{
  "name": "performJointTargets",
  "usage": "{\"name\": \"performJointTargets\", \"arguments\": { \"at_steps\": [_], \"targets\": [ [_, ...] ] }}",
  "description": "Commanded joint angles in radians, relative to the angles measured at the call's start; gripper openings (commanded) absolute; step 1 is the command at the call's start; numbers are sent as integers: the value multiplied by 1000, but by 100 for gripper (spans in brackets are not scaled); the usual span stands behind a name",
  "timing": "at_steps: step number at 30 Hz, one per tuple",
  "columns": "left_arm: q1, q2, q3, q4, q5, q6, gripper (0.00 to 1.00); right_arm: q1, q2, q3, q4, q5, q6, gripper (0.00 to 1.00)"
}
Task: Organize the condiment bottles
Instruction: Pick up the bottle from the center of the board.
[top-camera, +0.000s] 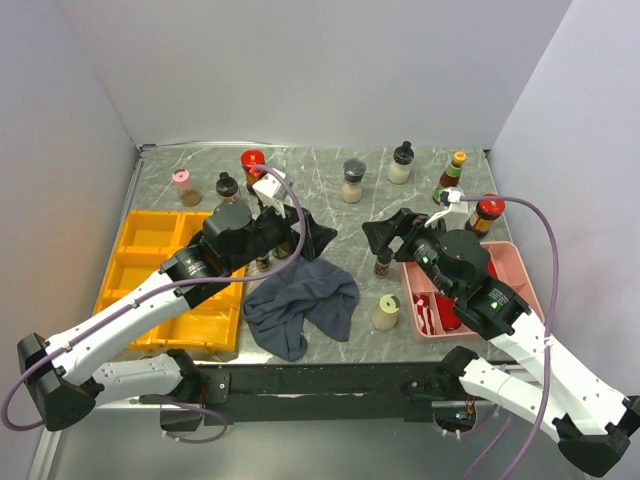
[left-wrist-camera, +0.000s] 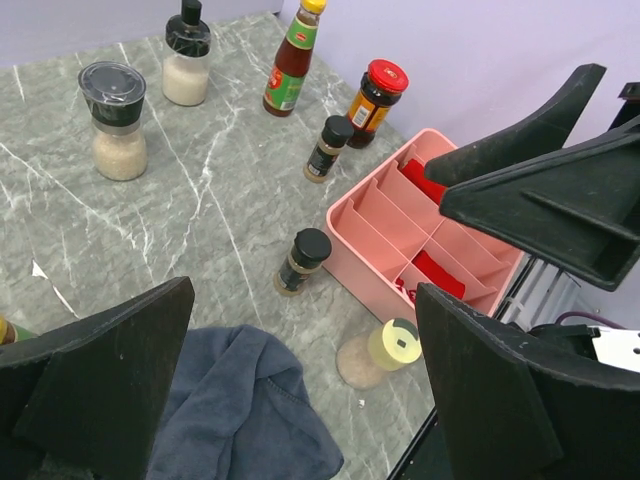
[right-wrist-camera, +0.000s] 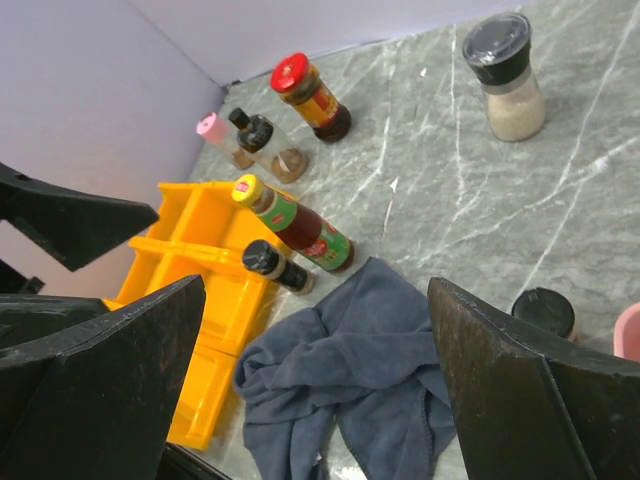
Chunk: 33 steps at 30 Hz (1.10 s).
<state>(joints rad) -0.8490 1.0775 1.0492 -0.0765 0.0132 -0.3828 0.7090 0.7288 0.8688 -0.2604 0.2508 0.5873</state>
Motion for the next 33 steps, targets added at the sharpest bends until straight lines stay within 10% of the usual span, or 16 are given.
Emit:
{"name": "performJointTargets", "arguments": {
  "at_steps": [1, 16, 23, 33],
  "targets": [
    [-4, -8, 34, 12, -37, 5, 99, 3, -5, 26, 9, 36, 13, 100],
    [-5, 76, 118, -144, -274, -18, 100, 4, -118, -25, 23, 5, -135, 100],
    [-12, 47, 82, -204, -145, 4, 99, 3, -189, -76, 40, 47, -184, 100],
    [-248, 189, 12, -39, -127, 102, 93, 3, -354, -119, 72, 140, -159, 100]
  ]
}}
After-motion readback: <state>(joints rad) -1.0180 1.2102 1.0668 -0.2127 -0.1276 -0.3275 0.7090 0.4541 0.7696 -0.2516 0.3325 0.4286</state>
